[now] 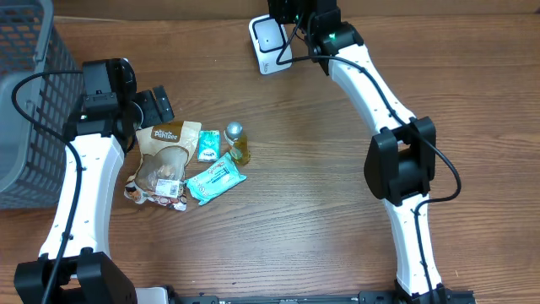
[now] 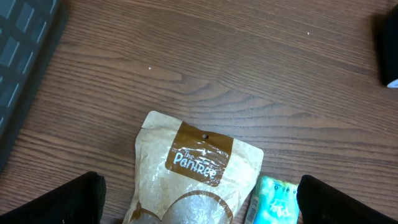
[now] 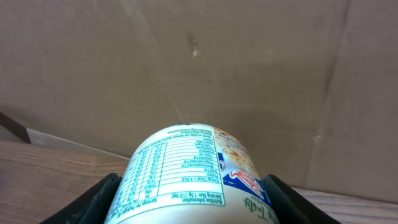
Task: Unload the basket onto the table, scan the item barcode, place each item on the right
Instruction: 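Carry the jar with the right gripper to the white scanner, then hold the jar's label in front of the scanner window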
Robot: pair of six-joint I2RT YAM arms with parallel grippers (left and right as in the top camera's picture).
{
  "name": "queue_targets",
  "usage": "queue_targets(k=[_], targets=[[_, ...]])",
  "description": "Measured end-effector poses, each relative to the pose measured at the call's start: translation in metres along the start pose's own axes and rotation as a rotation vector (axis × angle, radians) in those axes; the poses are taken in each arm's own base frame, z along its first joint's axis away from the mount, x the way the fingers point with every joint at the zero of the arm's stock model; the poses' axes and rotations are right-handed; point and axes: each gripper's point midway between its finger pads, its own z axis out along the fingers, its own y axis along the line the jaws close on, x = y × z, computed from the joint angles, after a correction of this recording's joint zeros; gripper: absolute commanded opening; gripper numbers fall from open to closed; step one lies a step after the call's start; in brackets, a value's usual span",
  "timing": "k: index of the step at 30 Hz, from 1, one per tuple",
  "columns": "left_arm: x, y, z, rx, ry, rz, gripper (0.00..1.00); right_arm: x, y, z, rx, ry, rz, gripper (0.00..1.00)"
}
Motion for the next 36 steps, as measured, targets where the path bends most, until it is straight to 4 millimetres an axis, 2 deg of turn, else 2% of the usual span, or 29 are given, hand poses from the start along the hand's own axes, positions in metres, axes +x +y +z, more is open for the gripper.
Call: queue_targets(k=[7,11,20,24,36], targets=[[0.000,0.000,0.000,0.000,0.000,0.000,1.00,0.013,0.012,0.018,-0.032,-0.042,-0.009,0.40],[0.000,0.000,0.000,0.000,0.000,0.000,1.00,0.030,0.013,0.027,-0.035,-0.021,-0.012,0.40],[0.000,0.000,0.000,0.000,0.000,0.000,1.00,0.065,0.004,0.044,-0.023,0.024,-0.012,0.40],[0.000,0.000,0.000,0.000,0.000,0.000,1.00,0.070,0.002,0.047,-0.020,0.026,-0.014,0.40],[0.000,0.000,0.000,0.000,0.000,0.000,1.00,0.064,-0.009,0.047,0.043,-0.006,-0.015,0.40]])
